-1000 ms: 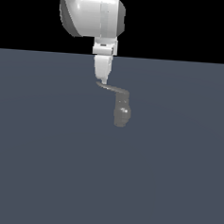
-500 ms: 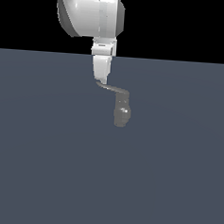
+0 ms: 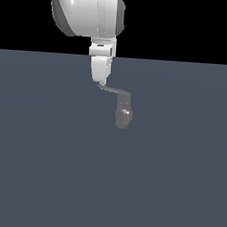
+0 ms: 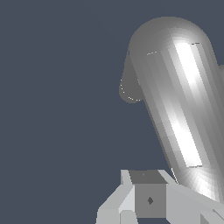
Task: Turn on the faucet by rotating a designated handle.
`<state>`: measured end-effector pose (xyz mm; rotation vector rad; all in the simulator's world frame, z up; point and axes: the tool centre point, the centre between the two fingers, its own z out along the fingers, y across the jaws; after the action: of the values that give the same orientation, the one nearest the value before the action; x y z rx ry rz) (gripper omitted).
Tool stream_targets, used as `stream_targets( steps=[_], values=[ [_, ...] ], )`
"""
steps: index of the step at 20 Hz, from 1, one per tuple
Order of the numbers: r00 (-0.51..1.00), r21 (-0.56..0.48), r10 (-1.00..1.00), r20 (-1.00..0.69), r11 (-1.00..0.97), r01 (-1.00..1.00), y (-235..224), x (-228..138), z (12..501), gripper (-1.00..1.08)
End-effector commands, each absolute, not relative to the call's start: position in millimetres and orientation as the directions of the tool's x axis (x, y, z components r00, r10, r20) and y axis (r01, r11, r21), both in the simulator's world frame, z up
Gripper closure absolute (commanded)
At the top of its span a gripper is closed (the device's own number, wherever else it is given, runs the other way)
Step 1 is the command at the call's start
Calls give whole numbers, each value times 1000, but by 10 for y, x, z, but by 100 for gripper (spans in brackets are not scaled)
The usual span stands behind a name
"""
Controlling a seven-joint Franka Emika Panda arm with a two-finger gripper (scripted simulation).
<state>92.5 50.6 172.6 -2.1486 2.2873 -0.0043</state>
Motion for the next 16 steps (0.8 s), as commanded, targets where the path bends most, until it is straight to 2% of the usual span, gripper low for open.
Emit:
stream_targets(
  steps=[1,16],
  values=[
    [-62,0,-998,0,62,-998,525,837,1726,108],
    [-67,-4,-998,1,67,-998,535,519,1733,108]
  ],
)
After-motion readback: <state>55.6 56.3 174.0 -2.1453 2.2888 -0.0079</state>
